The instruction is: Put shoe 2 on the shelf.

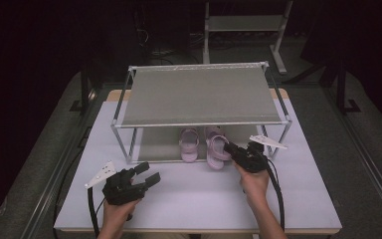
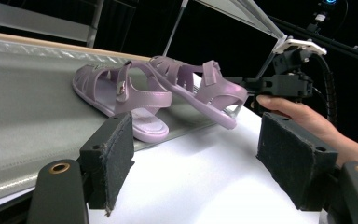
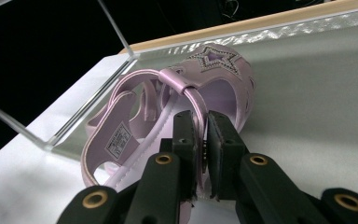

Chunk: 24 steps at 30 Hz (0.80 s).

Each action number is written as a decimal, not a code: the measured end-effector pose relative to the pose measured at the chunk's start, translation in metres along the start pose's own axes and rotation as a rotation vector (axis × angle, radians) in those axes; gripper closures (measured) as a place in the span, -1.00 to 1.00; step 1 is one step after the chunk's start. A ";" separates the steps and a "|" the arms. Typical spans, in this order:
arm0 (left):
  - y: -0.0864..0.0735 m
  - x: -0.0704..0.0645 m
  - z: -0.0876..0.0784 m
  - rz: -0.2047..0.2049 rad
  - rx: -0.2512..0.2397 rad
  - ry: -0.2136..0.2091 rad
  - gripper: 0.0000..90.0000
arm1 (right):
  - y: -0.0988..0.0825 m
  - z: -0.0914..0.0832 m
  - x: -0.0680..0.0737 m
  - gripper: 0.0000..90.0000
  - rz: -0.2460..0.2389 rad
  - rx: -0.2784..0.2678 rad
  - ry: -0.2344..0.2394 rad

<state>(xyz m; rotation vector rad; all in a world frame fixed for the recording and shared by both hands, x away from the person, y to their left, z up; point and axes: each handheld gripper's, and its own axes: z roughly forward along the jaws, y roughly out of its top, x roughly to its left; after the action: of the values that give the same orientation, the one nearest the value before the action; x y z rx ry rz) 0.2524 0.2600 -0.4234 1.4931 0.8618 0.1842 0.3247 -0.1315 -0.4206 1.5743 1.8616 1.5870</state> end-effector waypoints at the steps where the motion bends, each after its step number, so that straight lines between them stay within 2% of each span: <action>1: 0.000 0.000 0.000 0.001 0.001 -0.001 -0.40 | 0.000 0.002 -0.001 0.82 0.001 -0.001 -0.001; 7: -0.001 -0.001 0.002 -0.004 -0.001 -0.009 -0.40 | 0.002 0.013 -0.002 0.82 -0.001 -0.010 -0.026; 15: -0.001 0.000 -0.001 0.000 -0.001 -0.008 -0.40 | 0.007 0.025 0.000 0.82 -0.003 -0.026 -0.026; 21: -0.001 0.000 0.000 -0.007 -0.003 -0.012 -0.40 | 0.009 0.033 0.001 0.82 0.005 -0.008 -0.047; 22: -0.001 -0.001 0.000 -0.008 -0.005 -0.011 -0.40 | 0.009 0.035 0.001 0.82 -0.015 -0.017 -0.045; 24: 0.000 -0.001 0.000 -0.006 -0.001 -0.014 -0.40 | 0.011 0.039 0.001 0.82 -0.026 -0.014 -0.053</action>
<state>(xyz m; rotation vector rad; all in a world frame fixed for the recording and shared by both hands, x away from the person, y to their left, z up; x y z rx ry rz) 0.2517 0.2593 -0.4235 1.4893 0.8554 0.1696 0.3585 -0.1102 -0.4263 1.5650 1.8318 1.5289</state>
